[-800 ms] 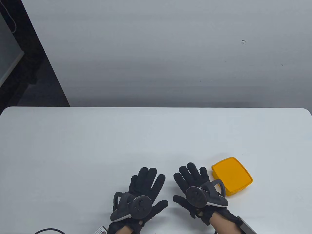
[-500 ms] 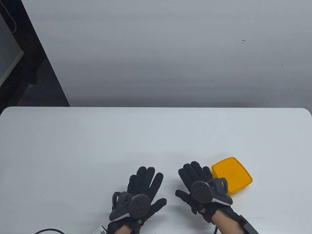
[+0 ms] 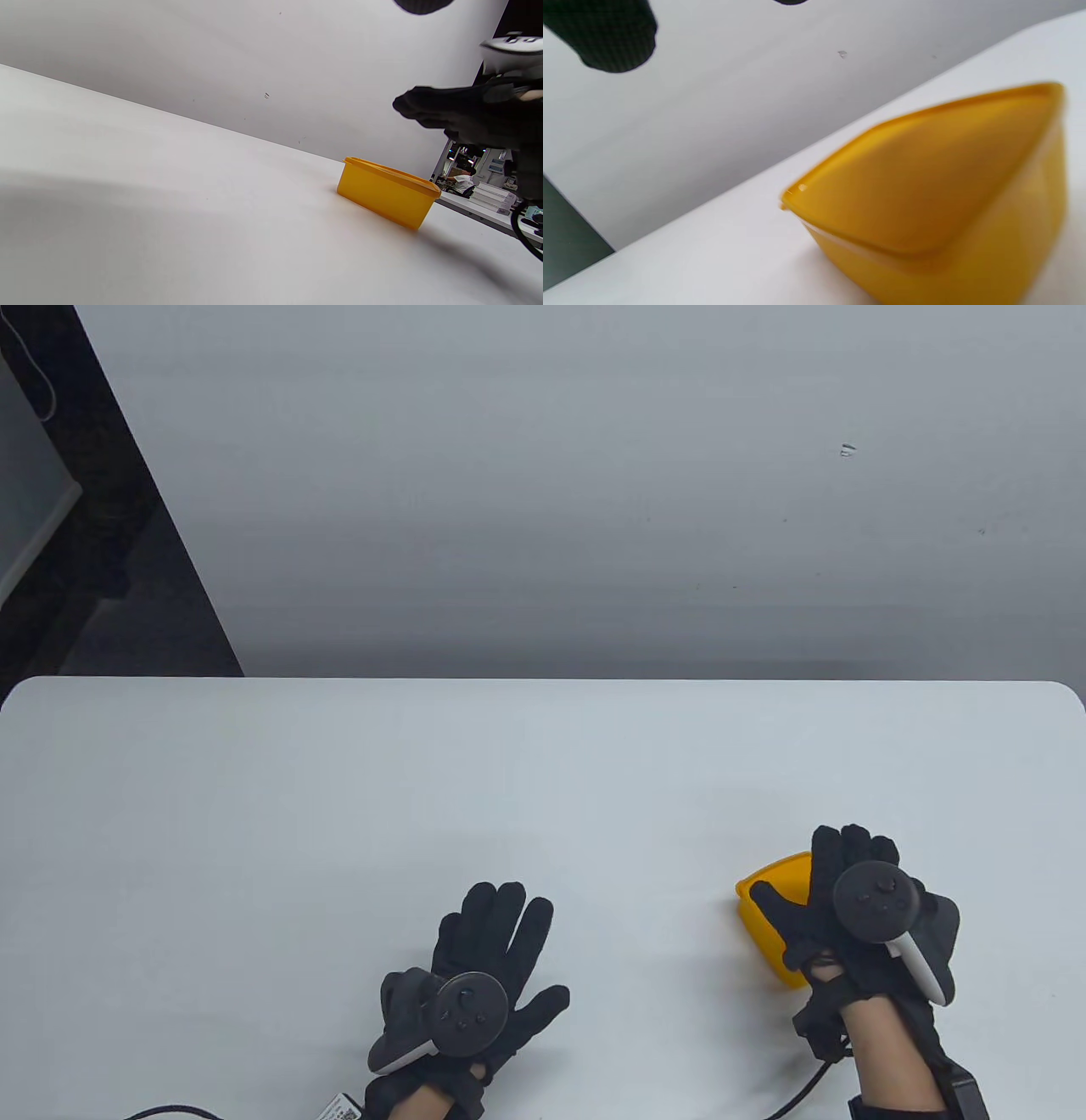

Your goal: Remove lid from plastic food container

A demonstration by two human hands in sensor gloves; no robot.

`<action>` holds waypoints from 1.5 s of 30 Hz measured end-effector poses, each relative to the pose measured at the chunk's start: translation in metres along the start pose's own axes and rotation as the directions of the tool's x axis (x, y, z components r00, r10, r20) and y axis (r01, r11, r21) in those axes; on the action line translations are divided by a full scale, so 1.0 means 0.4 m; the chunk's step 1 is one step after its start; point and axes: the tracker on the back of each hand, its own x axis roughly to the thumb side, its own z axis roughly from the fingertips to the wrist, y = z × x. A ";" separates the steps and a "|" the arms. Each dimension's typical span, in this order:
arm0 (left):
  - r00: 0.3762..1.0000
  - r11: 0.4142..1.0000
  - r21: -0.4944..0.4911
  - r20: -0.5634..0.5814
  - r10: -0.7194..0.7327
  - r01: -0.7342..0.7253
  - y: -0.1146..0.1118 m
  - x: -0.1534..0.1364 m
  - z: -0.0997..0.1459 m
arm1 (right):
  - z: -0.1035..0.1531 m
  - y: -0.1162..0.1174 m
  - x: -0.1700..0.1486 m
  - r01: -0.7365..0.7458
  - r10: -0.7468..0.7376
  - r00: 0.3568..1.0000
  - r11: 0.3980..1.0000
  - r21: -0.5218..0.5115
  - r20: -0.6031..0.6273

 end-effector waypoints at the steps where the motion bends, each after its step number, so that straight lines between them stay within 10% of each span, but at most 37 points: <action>1: 1.000 1.000 -0.003 0.002 0.003 -0.003 0.000 0.000 0.000 | -0.014 0.017 -0.020 0.001 0.001 0.999 0.999 0.032 -0.048; 9: 1.000 1.000 -0.012 0.008 0.015 -0.015 0.000 0.000 0.000 | -0.061 0.111 -0.080 -0.099 0.150 0.971 0.961 0.260 -0.186; 17: 0.997 0.997 0.016 0.024 0.076 -0.076 0.005 -0.007 0.003 | -0.063 0.123 -0.052 -0.170 0.193 0.968 0.975 0.145 -0.162; 24: 0.970 0.969 0.060 0.060 0.237 -0.241 0.015 -0.027 0.010 | -0.027 0.090 0.036 -0.056 0.049 0.990 0.997 0.049 0.133; 33: 0.824 0.835 -0.068 0.137 0.550 -0.546 0.010 -0.017 0.002 | 0.122 0.120 0.256 0.081 -0.247 0.704 0.959 0.270 0.666; 45: 0.692 0.693 -0.300 0.128 0.711 -0.656 -0.007 0.014 -0.002 | 0.190 0.179 0.329 0.064 -0.453 0.585 0.853 0.519 0.673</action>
